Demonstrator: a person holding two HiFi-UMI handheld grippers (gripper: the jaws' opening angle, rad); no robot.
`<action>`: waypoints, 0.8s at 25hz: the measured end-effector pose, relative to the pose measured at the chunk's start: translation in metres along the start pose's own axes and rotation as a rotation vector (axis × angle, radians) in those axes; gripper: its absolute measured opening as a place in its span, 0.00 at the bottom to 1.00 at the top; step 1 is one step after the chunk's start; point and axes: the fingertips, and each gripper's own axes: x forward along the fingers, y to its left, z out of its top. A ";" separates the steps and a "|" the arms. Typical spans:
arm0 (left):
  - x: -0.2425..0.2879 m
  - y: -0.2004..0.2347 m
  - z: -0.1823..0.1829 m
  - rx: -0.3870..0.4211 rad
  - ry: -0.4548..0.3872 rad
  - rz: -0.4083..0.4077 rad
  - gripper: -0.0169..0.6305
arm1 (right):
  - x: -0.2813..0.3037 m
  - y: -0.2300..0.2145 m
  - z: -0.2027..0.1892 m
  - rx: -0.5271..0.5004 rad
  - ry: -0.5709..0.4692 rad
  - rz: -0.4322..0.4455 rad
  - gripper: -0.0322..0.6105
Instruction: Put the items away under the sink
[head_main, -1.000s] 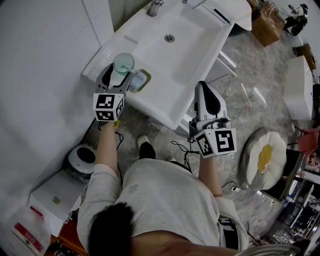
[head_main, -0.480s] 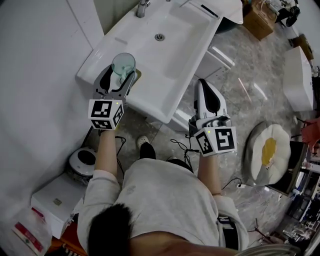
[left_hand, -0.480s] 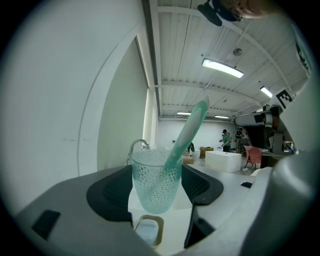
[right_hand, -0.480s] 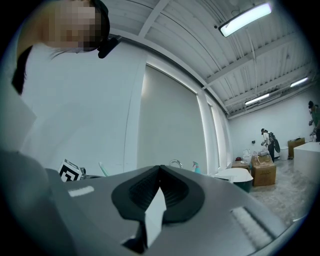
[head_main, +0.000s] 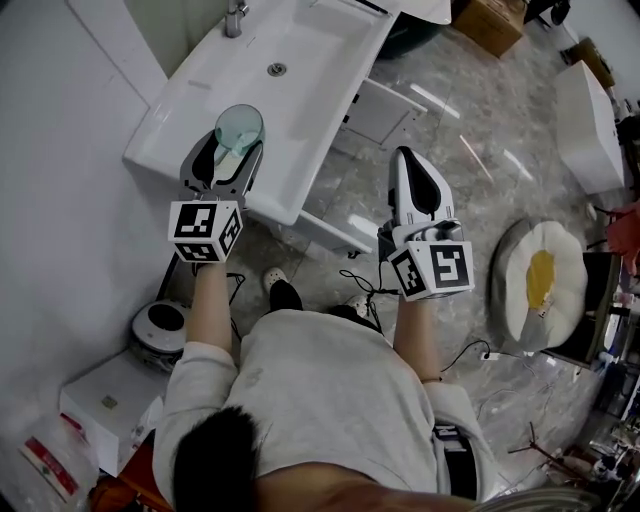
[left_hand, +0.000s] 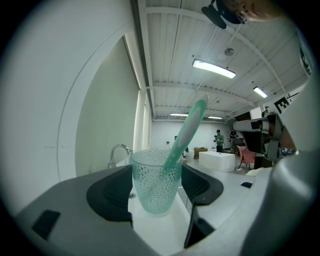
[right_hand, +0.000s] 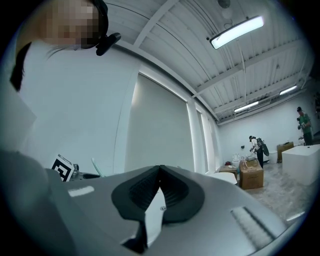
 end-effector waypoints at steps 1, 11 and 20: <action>0.001 -0.013 0.001 0.002 -0.001 0.000 0.51 | -0.009 -0.010 0.003 0.001 -0.004 -0.005 0.07; 0.015 -0.133 0.017 -0.007 -0.027 0.011 0.51 | -0.093 -0.110 0.023 0.025 -0.031 -0.041 0.07; 0.033 -0.226 0.012 -0.006 -0.040 0.022 0.51 | -0.153 -0.186 0.021 0.024 -0.028 -0.029 0.07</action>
